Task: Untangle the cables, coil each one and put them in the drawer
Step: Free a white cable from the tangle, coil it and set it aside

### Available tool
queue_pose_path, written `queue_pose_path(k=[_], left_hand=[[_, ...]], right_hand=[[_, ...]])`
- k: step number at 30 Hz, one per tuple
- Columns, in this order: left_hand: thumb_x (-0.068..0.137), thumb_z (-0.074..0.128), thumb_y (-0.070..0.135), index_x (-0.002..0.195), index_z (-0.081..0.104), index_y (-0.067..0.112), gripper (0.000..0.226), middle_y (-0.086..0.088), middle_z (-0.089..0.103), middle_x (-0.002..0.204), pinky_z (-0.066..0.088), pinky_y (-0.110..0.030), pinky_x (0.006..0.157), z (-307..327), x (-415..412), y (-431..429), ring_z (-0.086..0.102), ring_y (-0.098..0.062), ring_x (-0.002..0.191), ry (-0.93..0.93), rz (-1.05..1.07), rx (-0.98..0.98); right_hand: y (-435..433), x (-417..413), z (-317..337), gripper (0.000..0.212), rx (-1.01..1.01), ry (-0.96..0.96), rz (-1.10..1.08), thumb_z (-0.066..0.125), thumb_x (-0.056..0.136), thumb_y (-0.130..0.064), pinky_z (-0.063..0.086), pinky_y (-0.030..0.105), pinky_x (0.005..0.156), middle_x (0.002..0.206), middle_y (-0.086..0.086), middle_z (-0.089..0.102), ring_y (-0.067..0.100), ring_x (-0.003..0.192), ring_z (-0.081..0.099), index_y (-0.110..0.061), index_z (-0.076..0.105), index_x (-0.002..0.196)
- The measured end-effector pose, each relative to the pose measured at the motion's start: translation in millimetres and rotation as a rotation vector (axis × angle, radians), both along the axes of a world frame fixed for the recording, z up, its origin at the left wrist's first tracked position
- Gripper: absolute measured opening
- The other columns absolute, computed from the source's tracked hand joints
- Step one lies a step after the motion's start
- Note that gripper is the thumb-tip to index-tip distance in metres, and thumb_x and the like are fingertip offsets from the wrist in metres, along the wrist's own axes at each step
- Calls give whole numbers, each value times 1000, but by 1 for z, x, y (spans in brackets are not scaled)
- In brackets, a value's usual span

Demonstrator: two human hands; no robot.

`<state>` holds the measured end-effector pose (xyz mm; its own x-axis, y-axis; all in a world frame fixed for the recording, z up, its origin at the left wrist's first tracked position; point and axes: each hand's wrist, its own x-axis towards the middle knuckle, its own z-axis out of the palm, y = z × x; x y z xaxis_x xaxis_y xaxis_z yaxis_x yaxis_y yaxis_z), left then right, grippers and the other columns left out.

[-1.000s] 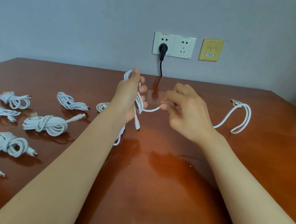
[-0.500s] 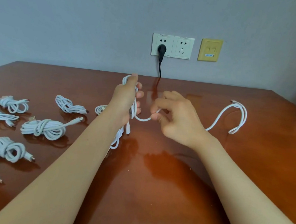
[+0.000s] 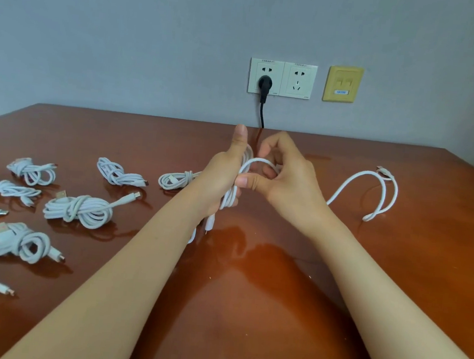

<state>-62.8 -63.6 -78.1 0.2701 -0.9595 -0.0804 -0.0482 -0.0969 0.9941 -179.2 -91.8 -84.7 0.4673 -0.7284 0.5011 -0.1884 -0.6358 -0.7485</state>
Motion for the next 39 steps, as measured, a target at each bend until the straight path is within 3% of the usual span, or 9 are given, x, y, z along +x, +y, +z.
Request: queue_pose_path(k=[3, 9, 12, 17, 21, 27, 32, 34, 39], left_hand=[[80, 13, 77, 60, 46, 15, 73, -3, 33, 48, 21, -14, 39, -1, -2, 1, 26, -12, 39, 18, -108, 38], [58, 35, 78, 65, 50, 18, 62, -1, 46, 46, 21, -7, 33, 3, -7, 7, 27, -3, 29, 80, -471, 169], [66, 54, 54, 72, 46, 14, 42, 5, 40, 46, 18, -9, 30, 6, -4, 10, 24, 0, 29, 86, -564, 214], [86, 54, 24, 78, 50, 14, 14, 7, 41, 46, 22, -10, 29, 7, 1, 13, 27, 0, 30, 44, -580, 177], [98, 43, 20, 79, 54, 13, 23, 7, 40, 45, 22, -12, 31, 3, -1, 10, 27, -2, 33, -4, -474, 122], [100, 41, 31, 74, 46, 15, 30, 3, 35, 48, 18, -15, 39, 1, -11, 2, 22, -10, 39, -25, -188, 140], [99, 42, 32, 79, 51, 15, 28, 2, 35, 44, 20, -15, 40, 0, -9, -2, 23, -11, 40, 38, -33, 131], [100, 41, 33, 87, 59, 14, 30, 1, 33, 46, 20, -16, 41, 3, -9, -4, 23, -13, 42, 34, 10, 139], [101, 38, 31, 96, 68, 11, 36, 0, 33, 47, 22, -17, 41, 2, -9, -6, 25, -12, 41, 7, 34, 100]], right_hand=[[-2, -3, 2, 46, 52, -2, -38, 84, 62, -22, 47, 36, 61, 63, -6, 56, 18, 58, 57, -22, 40, 75], [-12, -13, 9, 42, 175, -2, 1, 81, 64, -6, 40, 25, 53, 66, 6, 48, 12, 54, 45, -16, 40, 65], [-14, -14, 9, 35, 240, -33, 56, 57, 76, 15, 37, 16, 43, 53, -1, 46, 4, 39, 43, -14, 42, 63], [-16, -17, 9, 26, 367, -100, 245, 57, 85, 6, 40, 18, 52, 68, 5, 47, 10, 53, 47, -14, 50, 70], [-22, -19, 5, 23, 455, -257, 286, 42, 91, 8, 33, 19, 46, 63, 8, 44, 9, 42, 44, -9, 54, 80], [-21, -15, 5, 25, 140, 10, 19, 41, 94, 3, 42, 18, 57, 70, -1, 49, 5, 53, 50, -19, 51, 87], [-14, -10, 0, 25, -226, 297, -145, 40, 92, -6, 47, 42, 81, 99, -2, 60, 28, 93, 60, -17, 47, 113], [-12, -9, -2, 29, -291, 383, -211, 40, 92, -9, 44, 38, 77, 109, 2, 62, 34, 97, 58, -17, 43, 120], [-10, -12, -1, 28, -498, 648, -447, 29, 101, -28, 17, 31, 70, 99, 15, 65, 38, 93, 55, -13, 52, 111]])
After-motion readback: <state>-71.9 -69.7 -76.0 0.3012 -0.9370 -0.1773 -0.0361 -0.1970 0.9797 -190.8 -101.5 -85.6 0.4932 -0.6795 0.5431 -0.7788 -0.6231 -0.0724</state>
